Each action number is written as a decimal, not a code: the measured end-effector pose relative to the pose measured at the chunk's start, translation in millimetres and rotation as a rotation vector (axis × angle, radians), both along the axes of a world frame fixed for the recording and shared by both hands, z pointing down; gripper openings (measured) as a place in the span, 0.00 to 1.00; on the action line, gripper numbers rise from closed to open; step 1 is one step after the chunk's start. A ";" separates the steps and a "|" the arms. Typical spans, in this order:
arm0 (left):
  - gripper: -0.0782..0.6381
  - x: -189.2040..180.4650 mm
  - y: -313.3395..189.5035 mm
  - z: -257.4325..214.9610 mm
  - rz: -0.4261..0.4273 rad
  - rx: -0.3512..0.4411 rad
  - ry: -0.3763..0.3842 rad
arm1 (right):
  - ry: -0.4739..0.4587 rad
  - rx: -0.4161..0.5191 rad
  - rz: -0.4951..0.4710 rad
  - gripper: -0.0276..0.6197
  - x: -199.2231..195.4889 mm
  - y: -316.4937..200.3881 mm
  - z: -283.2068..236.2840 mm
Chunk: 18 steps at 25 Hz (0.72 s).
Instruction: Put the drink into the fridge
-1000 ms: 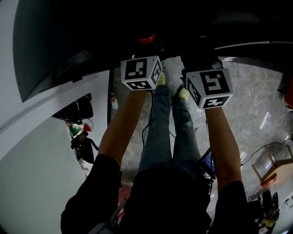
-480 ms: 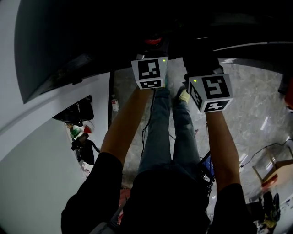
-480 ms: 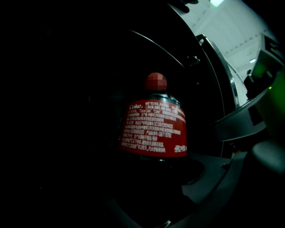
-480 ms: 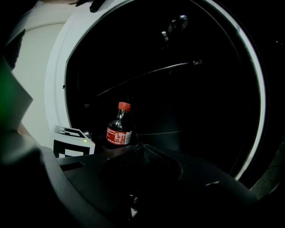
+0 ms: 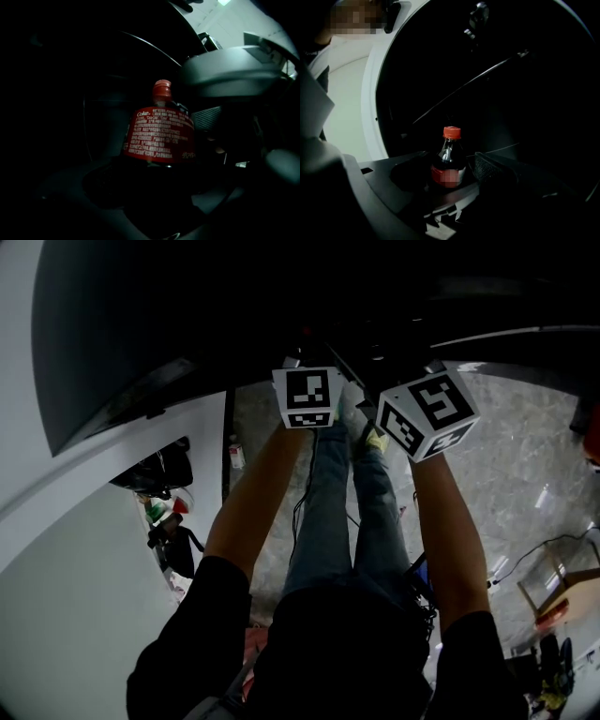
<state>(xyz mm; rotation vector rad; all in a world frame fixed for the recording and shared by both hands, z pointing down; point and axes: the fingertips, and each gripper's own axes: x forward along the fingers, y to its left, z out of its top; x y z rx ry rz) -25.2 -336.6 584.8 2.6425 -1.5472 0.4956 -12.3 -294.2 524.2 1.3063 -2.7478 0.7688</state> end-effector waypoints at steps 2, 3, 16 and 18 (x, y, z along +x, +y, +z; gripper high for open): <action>0.59 12.4 3.6 -5.2 0.035 0.011 0.007 | 0.026 0.003 -0.010 0.49 -4.2 -7.7 -2.0; 0.59 17.6 4.9 -7.0 0.052 0.012 0.012 | 0.039 0.001 -0.017 0.49 -6.0 -10.6 -2.2; 0.70 11.8 11.6 -3.3 0.043 -0.059 0.037 | 0.263 0.098 -0.019 0.49 -7.7 -24.4 4.3; 0.70 8.7 16.5 -4.2 0.033 -0.076 0.049 | 0.273 0.105 0.005 0.49 -4.0 -30.1 1.9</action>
